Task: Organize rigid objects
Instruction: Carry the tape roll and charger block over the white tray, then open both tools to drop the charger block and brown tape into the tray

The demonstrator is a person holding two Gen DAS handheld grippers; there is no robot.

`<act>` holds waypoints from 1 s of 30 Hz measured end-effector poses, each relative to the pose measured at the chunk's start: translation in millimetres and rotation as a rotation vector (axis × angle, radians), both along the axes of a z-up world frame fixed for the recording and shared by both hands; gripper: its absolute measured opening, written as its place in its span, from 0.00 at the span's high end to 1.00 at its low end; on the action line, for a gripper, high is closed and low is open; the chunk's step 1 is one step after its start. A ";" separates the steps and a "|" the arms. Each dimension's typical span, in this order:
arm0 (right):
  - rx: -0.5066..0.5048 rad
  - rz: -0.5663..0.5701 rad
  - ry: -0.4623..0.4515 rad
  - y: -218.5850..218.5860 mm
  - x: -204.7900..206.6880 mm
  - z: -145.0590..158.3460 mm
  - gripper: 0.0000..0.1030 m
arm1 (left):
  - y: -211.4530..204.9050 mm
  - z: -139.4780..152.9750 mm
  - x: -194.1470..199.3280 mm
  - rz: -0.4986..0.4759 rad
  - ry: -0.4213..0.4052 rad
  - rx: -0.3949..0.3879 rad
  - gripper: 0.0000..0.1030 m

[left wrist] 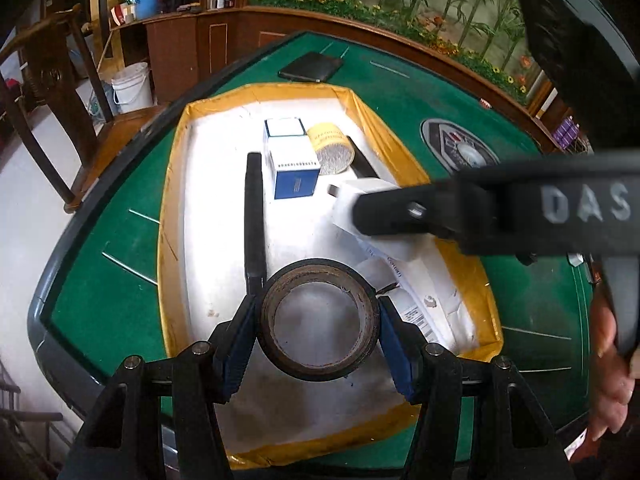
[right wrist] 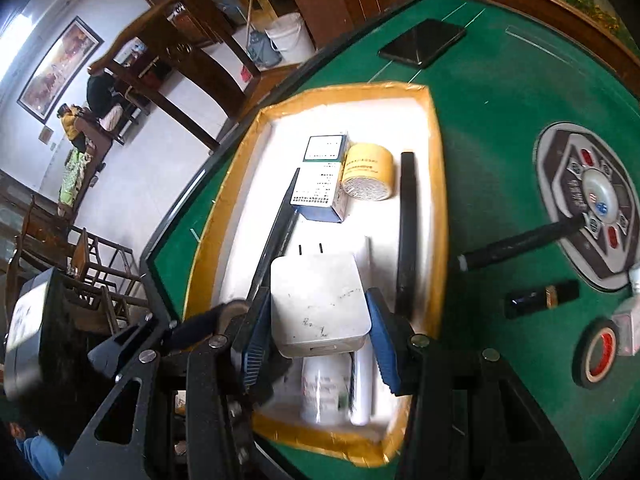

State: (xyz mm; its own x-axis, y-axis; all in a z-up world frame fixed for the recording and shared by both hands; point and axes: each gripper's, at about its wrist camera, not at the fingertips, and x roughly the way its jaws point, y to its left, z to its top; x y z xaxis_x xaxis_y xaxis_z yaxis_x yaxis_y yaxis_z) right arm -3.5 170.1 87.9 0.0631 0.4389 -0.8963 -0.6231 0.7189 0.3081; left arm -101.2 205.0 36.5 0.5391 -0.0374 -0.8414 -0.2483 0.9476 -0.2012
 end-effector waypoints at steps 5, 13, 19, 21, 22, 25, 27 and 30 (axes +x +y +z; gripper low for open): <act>-0.026 0.010 -0.004 20.1 6.5 -11.1 0.55 | 5.6 -8.5 4.1 -0.006 0.024 -0.015 0.40; -0.065 0.014 0.009 36.1 9.6 -28.5 0.55 | 4.3 -8.9 4.0 -0.048 0.027 -0.006 0.40; -0.079 0.015 0.021 35.9 10.1 -34.5 0.55 | 2.5 -8.5 4.2 -0.068 0.026 -0.014 0.40; -0.072 0.017 0.032 33.8 10.7 -34.0 0.55 | 2.8 -8.3 4.2 -0.063 0.030 -0.018 0.40; -0.068 0.020 0.033 33.0 10.2 -32.9 0.54 | 2.8 -8.2 4.5 -0.061 0.032 -0.022 0.40; -0.057 0.028 0.014 29.0 8.3 -23.9 0.51 | 2.3 -5.8 3.8 -0.049 0.033 -0.033 0.40; -0.038 0.023 0.001 23.0 7.5 -15.7 0.50 | 1.8 -2.6 2.1 -0.045 0.024 -0.032 0.40; -0.012 0.005 -0.002 12.1 7.3 -6.8 0.49 | 1.3 2.1 0.6 -0.033 0.014 -0.029 0.40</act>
State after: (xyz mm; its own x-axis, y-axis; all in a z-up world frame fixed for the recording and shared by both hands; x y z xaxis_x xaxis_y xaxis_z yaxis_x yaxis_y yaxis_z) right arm 3.8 182.2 81.1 0.0630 0.4283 -0.9015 -0.6277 0.7192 0.2978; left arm -100.6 206.3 38.6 0.5258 -0.0799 -0.8469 -0.2198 0.9490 -0.2260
